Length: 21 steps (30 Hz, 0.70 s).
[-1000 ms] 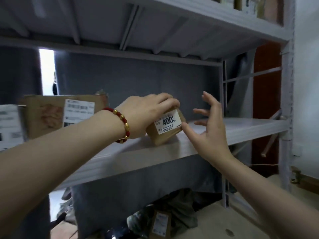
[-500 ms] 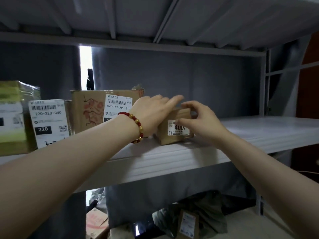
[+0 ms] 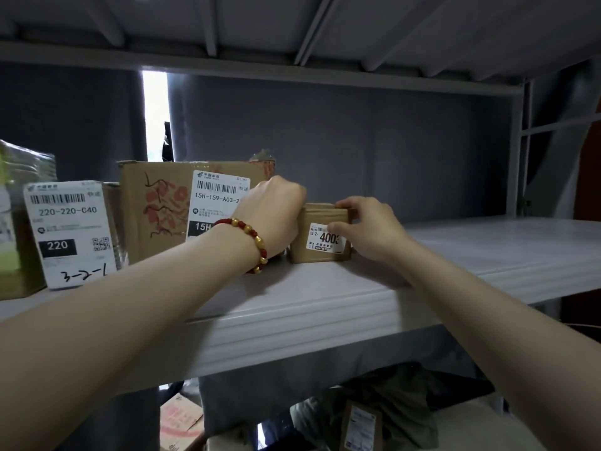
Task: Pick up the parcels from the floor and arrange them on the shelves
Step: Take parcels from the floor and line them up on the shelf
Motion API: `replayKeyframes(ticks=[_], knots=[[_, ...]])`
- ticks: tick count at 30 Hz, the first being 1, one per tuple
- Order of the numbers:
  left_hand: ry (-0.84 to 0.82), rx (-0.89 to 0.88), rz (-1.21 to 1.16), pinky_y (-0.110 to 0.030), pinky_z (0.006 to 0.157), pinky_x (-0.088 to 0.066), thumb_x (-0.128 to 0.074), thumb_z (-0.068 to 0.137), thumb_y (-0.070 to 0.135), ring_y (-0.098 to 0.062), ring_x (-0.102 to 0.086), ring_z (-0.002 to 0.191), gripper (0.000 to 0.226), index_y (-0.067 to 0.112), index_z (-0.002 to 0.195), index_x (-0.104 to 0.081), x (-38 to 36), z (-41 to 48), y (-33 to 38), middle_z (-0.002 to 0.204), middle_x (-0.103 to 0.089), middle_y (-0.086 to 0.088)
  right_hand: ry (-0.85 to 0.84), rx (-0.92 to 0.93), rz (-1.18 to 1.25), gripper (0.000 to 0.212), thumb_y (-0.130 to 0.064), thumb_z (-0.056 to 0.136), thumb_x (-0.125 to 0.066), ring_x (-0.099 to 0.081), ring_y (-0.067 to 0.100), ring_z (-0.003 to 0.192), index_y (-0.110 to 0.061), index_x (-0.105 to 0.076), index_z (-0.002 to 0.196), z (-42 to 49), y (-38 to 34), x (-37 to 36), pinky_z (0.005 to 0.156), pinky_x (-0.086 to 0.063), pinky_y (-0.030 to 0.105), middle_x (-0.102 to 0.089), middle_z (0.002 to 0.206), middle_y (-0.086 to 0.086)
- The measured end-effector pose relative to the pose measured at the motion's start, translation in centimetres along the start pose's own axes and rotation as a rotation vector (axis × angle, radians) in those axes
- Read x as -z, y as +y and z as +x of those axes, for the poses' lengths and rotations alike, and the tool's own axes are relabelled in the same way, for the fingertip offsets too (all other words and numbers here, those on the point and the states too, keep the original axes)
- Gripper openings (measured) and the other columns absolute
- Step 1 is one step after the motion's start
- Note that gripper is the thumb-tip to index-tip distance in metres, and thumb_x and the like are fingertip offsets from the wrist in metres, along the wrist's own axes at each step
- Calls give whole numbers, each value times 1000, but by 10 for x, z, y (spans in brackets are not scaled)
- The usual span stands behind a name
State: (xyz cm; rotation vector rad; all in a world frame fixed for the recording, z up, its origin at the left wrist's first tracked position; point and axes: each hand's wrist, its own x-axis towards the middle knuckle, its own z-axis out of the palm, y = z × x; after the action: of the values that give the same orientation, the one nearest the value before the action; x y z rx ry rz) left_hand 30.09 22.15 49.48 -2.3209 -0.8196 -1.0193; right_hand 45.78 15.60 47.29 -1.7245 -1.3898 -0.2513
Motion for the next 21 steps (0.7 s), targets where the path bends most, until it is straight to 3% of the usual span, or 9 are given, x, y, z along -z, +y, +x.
replayKeyframes(ticks=[3,5,7,9,11,14,18,21], knots=[[-24,-5,-14,-39,75,-52,-46,86,-3,-32,-61,93,27,10,100,-65,-12,-10,-5,98,-63,-11,-77,-4,-35,32,-20,91,-66,-63,24,102,-15,-66,123,16,-5,-9,90,-55,40,-68,114,8],[-49,12,-51,-40,81,-54,-49,86,-3,-30,-61,95,27,10,103,-65,-19,-15,-10,103,-63,-10,-103,-7,-47,29,-22,91,-66,-65,23,96,-15,-68,119,23,-7,-15,84,-58,43,-67,110,8],[-28,63,-101,-41,80,-55,-49,85,-2,-29,-61,92,26,10,103,-65,-21,-13,-14,102,-63,-10,-83,-37,-7,26,-34,87,-68,-67,22,84,-15,-71,105,27,-9,-19,71,-61,43,-67,100,7],[23,94,-137,-41,79,-55,-51,85,-1,-29,-60,92,26,10,103,-65,-19,-11,-16,102,-63,-11,-43,-74,1,46,-55,80,-66,-68,24,77,-10,-72,89,31,-14,-22,67,-61,47,-68,90,8],[51,95,-159,-42,83,-53,-52,86,2,-29,-59,99,27,11,107,-65,-17,-11,-14,106,-63,-11,-26,-82,-29,58,-67,75,-64,-66,27,82,-10,-65,83,35,-19,-25,70,-60,50,-66,92,9],[14,54,-163,-43,91,-48,-50,85,3,-28,-52,113,36,11,120,-60,-19,-13,-10,115,-61,-10,-3,-108,12,52,-67,76,-63,-63,30,97,-17,-58,92,35,-18,-32,78,-58,50,-63,105,8],[-78,15,-134,-35,95,-40,-56,87,11,-29,-44,120,56,17,141,-44,-24,-17,-4,126,-56,-8,3,-241,370,27,-51,91,-54,-66,28,100,-25,-61,89,35,-14,-29,79,-58,49,-69,108,5],[-87,36,-133,-38,98,-40,-61,88,17,-30,-37,125,68,23,149,-31,-23,-17,0,135,-49,-8,-103,-412,691,29,-45,98,-44,-66,21,91,-24,-61,107,32,-16,-20,82,-50,46,-70,104,1]])
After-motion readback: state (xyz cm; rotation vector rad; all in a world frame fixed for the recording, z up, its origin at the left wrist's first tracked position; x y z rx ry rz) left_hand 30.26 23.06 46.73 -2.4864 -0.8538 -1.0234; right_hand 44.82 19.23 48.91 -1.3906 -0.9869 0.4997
